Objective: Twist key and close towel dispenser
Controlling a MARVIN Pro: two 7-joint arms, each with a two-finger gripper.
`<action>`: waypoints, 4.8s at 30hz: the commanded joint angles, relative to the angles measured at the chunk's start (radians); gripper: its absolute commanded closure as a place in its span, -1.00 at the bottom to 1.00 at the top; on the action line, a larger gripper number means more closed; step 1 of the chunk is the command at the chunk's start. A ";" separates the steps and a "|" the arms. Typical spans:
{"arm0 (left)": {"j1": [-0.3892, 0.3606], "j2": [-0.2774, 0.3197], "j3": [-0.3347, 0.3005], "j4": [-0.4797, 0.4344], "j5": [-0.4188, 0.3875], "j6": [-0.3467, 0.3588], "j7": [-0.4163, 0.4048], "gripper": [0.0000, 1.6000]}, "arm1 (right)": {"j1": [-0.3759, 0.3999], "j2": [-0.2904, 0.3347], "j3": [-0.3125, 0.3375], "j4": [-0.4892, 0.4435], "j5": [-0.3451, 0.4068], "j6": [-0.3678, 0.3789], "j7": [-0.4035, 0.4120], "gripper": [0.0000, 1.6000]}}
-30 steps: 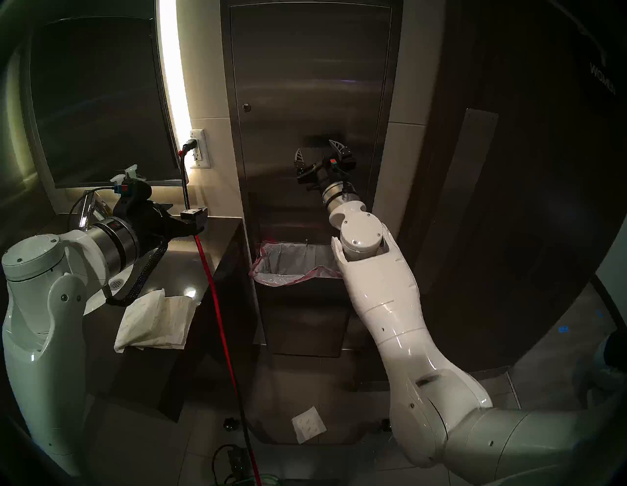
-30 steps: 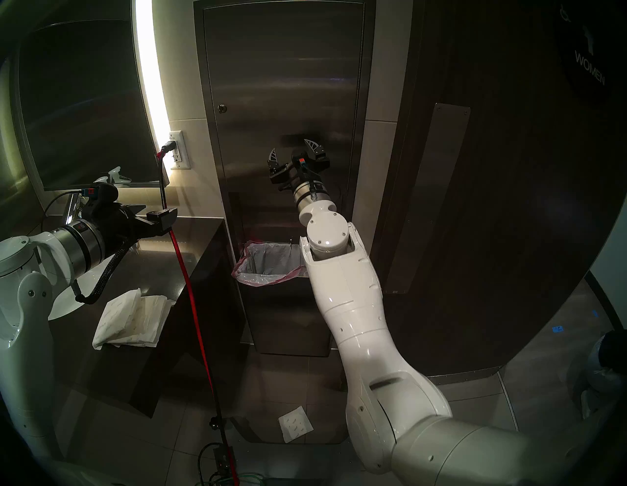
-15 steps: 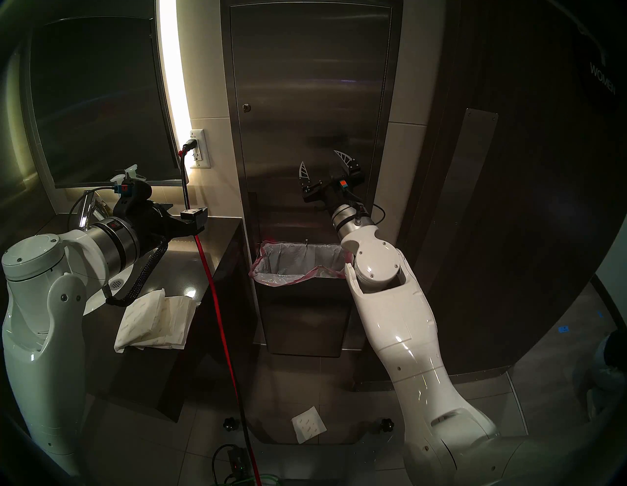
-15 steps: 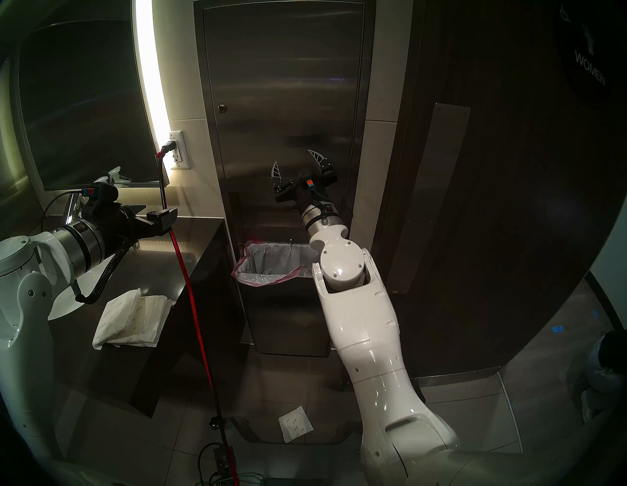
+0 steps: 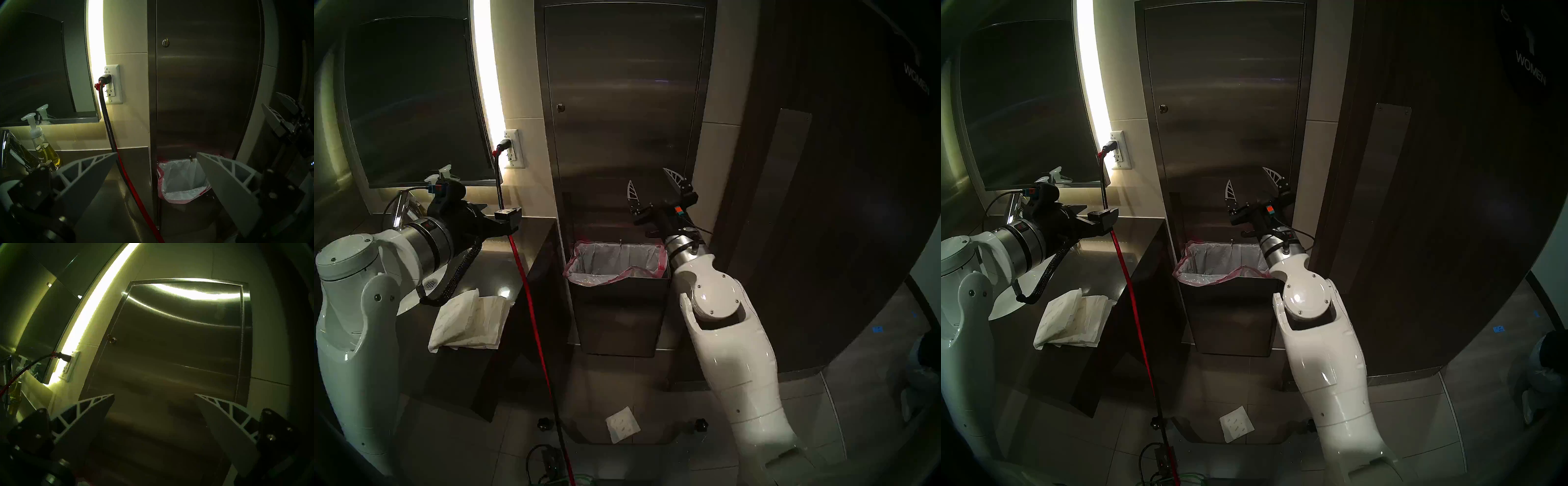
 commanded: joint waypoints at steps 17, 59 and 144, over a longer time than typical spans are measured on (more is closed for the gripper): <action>-0.002 0.001 0.001 -0.004 -0.004 -0.008 0.006 -1.00 | -0.329 0.051 -0.039 -0.246 0.014 0.115 -0.251 -1.00; 0.006 0.006 0.003 -0.004 -0.007 -0.027 0.012 -1.00 | -0.553 0.259 -0.199 -0.409 -0.007 0.120 -0.578 -1.00; -0.658 0.053 0.518 0.409 0.127 -0.341 0.240 -1.00 | -0.542 0.278 -0.216 -0.404 -0.001 0.121 -0.609 -1.00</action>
